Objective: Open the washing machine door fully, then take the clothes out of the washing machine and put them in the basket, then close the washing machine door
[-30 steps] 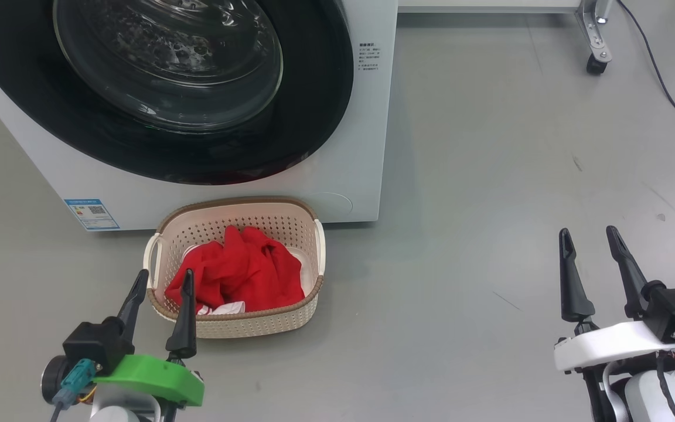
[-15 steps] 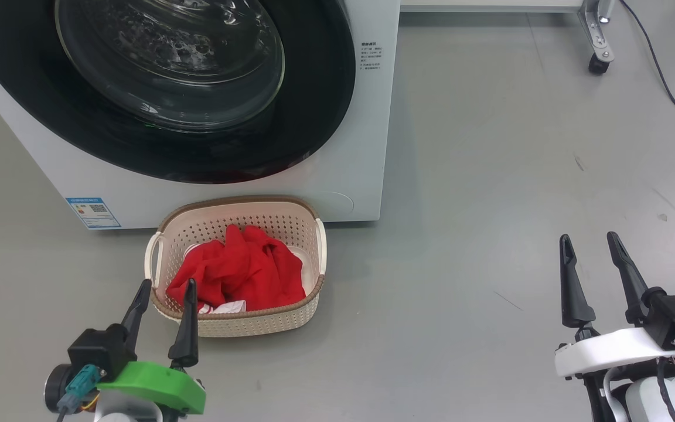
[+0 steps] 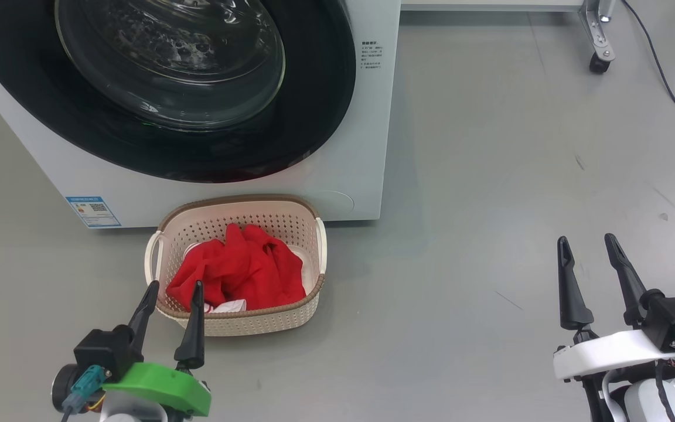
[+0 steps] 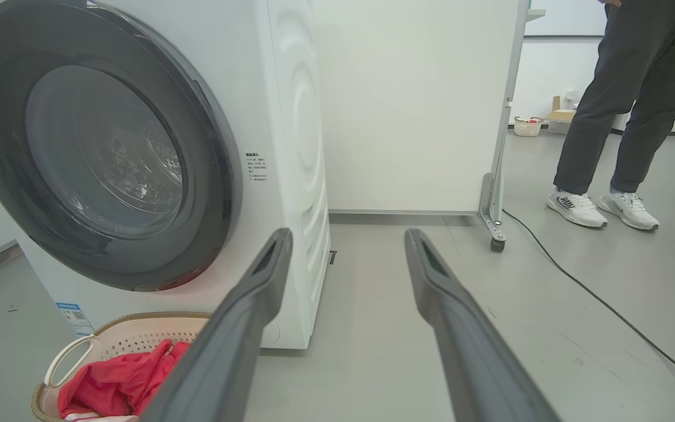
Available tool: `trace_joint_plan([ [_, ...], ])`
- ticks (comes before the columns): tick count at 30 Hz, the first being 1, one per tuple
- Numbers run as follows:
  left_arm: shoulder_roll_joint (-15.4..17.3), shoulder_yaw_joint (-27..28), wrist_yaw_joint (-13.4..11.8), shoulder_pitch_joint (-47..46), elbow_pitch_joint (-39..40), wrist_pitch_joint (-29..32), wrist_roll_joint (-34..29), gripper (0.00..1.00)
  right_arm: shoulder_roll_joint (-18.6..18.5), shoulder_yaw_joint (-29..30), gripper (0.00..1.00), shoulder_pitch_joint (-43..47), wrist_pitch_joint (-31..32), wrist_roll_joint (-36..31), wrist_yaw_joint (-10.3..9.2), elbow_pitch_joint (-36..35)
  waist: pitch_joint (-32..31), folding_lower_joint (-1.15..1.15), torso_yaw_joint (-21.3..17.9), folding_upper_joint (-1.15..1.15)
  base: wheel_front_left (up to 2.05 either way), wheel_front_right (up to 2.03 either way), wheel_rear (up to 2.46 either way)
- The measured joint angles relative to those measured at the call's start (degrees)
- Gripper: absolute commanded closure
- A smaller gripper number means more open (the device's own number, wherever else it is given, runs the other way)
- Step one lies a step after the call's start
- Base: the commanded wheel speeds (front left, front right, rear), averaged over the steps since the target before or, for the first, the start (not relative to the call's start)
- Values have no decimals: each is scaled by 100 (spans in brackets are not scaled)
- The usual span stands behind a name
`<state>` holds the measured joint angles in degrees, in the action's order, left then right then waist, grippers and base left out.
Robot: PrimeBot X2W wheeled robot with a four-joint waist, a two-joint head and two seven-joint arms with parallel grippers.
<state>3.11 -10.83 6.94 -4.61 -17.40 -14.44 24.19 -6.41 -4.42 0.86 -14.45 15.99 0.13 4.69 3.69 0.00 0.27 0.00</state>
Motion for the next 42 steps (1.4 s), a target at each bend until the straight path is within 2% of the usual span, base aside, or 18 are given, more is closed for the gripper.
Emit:
trace_joint_plan([
  [38,79,-53,0,0,-35,-1,303,0,126,136,0,57,0,-109,125,-13,56,0,13,0,0,0,0],
  [39,85,-57,0,0,-27,-1,309,100,133,141,100,57,0,-109,125,-13,56,0,13,0,0,0,0],
  [42,35,-69,-3,53,-192,10,303,100,186,125,100,121,2,-108,124,160,56,0,13,0,0,0,0],
])
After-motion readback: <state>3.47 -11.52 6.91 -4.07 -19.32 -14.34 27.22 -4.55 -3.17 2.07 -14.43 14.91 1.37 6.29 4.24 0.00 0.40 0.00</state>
